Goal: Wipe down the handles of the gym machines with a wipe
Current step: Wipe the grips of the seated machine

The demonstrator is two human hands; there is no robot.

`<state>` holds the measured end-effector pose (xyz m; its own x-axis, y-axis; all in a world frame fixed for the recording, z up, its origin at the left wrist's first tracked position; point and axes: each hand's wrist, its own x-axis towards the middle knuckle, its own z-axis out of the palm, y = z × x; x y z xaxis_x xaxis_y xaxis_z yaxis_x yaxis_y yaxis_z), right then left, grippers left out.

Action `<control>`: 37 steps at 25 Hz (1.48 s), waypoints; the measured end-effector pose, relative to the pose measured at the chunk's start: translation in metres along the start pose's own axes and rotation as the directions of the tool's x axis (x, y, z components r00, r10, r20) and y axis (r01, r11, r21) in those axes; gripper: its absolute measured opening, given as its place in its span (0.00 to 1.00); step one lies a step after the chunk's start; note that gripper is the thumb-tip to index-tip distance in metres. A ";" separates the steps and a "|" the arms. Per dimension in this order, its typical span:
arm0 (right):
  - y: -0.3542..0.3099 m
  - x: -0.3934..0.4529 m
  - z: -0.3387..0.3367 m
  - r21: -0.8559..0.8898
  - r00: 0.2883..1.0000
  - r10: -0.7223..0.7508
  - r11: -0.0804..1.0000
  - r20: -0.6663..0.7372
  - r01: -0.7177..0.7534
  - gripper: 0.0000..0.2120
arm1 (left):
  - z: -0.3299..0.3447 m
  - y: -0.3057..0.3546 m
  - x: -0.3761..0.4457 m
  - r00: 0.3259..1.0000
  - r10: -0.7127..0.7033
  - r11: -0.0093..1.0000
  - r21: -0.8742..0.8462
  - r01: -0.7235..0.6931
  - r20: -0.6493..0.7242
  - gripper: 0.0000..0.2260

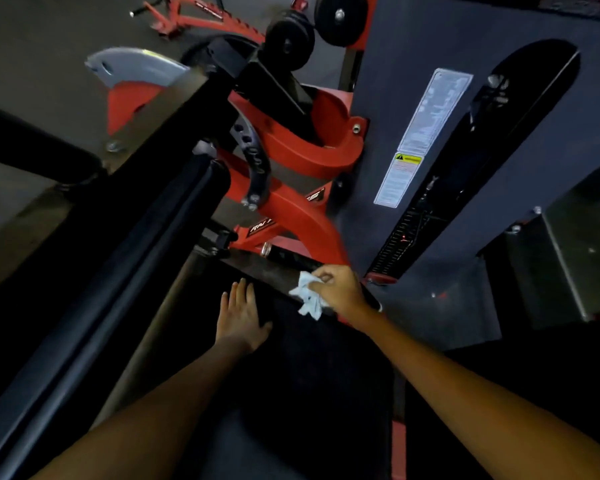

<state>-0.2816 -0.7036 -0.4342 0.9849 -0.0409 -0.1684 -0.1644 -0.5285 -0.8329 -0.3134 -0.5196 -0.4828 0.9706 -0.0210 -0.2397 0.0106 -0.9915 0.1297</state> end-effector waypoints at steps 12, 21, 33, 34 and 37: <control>0.029 0.139 0.076 -0.387 0.851 -0.466 0.758 0.243 0.525 0.11 | 0.078 -0.010 0.042 0.954 0.007 0.991 0.126 0.032 -0.299 0.45; 0.031 0.151 0.080 -0.203 0.766 -0.568 0.747 0.301 0.633 0.06 | 0.077 -0.010 0.040 0.963 -0.010 0.993 0.113 0.042 -0.269 0.44; 0.032 0.128 0.090 -0.491 0.606 -0.691 0.399 0.394 0.774 0.09 | 0.076 -0.009 0.040 0.964 -0.023 0.991 0.119 0.056 -0.265 0.44; 0.037 0.128 0.085 -0.489 0.594 -0.683 0.379 0.426 0.786 0.10 | 0.076 -0.009 0.040 0.963 -0.023 0.992 0.117 0.056 -0.268 0.44; 0.074 0.123 0.050 -0.481 0.633 -0.642 0.429 0.432 0.764 0.10 | 0.074 -0.008 0.040 0.966 -0.027 0.991 0.117 0.058 -0.257 0.44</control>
<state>-0.1759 -0.7059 -0.5429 0.7053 0.6800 0.2006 0.7085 -0.6663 -0.2327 -0.2926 -0.5221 -0.5648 0.9992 0.0392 0.0126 0.0391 -0.9992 0.0019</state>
